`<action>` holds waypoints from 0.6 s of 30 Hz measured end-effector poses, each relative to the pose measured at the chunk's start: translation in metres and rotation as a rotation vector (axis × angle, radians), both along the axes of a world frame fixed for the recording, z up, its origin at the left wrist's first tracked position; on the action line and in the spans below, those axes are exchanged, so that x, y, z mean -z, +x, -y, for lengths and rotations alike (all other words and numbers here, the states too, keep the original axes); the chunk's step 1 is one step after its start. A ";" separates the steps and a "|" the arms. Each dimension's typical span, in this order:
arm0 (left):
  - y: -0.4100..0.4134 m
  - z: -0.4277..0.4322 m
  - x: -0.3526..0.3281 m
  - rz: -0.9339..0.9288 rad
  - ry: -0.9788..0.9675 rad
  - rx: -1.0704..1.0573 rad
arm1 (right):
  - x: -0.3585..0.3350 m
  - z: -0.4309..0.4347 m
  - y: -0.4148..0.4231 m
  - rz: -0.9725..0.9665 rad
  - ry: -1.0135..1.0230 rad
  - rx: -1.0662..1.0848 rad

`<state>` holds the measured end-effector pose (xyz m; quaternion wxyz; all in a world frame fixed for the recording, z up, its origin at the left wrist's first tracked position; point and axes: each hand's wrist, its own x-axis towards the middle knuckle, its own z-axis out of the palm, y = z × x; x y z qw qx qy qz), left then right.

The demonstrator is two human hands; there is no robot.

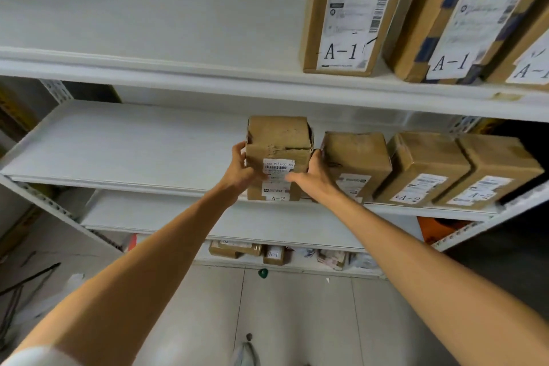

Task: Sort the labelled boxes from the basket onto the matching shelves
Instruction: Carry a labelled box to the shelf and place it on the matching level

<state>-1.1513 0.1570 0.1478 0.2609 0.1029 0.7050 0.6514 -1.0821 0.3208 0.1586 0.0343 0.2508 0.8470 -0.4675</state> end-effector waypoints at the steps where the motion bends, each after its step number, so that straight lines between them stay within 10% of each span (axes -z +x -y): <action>1: -0.005 -0.002 0.006 0.012 -0.007 0.004 | 0.000 0.002 0.000 0.023 -0.011 0.000; 18: -0.028 -0.022 0.022 0.002 -0.022 0.061 | 0.019 -0.002 -0.001 0.183 -0.008 -0.030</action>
